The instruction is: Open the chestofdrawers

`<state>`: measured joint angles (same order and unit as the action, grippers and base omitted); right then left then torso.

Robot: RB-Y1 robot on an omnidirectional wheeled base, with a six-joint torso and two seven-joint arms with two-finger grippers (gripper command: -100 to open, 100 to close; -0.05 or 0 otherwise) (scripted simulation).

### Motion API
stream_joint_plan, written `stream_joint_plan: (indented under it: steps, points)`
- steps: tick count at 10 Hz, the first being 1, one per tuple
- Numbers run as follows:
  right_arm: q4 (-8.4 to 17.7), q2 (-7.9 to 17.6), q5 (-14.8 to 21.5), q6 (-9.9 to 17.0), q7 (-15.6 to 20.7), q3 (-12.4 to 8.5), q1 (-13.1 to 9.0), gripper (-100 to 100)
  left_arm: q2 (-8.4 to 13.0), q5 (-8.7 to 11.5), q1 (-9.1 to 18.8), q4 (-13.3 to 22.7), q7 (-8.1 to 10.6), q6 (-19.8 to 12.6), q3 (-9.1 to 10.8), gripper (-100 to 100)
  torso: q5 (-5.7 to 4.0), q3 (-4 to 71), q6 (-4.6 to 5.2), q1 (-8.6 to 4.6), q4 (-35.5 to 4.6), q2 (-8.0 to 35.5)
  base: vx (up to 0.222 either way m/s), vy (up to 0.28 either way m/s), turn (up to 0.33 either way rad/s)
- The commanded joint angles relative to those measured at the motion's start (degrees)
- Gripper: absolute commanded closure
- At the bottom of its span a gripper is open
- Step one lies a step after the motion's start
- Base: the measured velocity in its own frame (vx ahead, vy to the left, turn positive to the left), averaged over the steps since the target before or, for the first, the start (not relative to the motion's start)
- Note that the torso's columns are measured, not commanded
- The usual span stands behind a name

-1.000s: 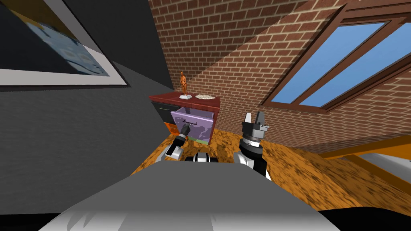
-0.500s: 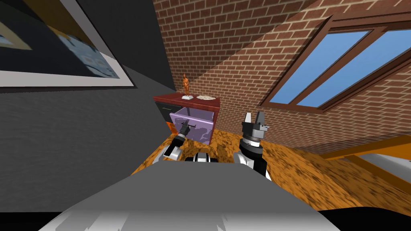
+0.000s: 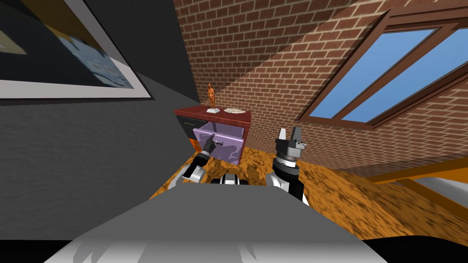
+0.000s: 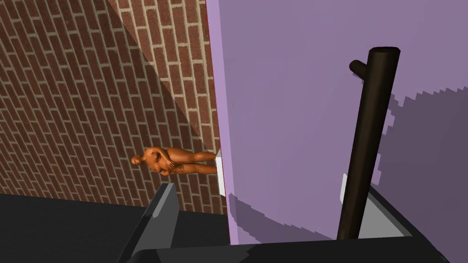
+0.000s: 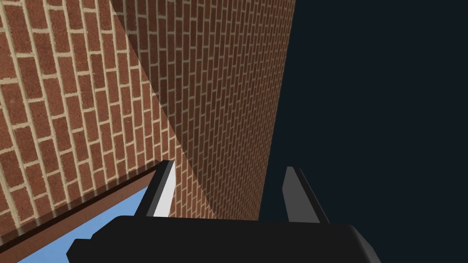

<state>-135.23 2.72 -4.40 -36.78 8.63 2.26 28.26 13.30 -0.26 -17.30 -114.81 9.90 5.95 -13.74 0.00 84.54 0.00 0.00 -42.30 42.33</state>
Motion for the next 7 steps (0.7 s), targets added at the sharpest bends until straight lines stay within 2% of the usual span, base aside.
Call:
stream_joint_plan:
  steps: [1,2,7]
  points:
    - [0.0,0.0,0.0,0.0,0.0,0.0,0.0,0,0.5,0.2,-0.3,-1.2,0.26,-1.2,0.0,-100,-0.04,0.0,-0.03,0.0,-0.1,0.0,0.0,0.0,0.0]
    - [0.0,0.0,0.0,0.0,0.0,0.0,0.0,0,0.5,0.2,-0.3,-1.4,0.33,-1.5,0.01,0,-0.02,0.0,-0.01,0.01,-0.1,0.1,0.0,0.0,0.0]
    - [0.0,0.0,0.0,0.0,0.0,0.0,0.0,0,0.5,0.2,-0.4,-1.3,0.32,-1.5,-0.01,0,-0.01,0.0,0.0,-0.01,0.0,-0.1,0.0,0.0,0.0]
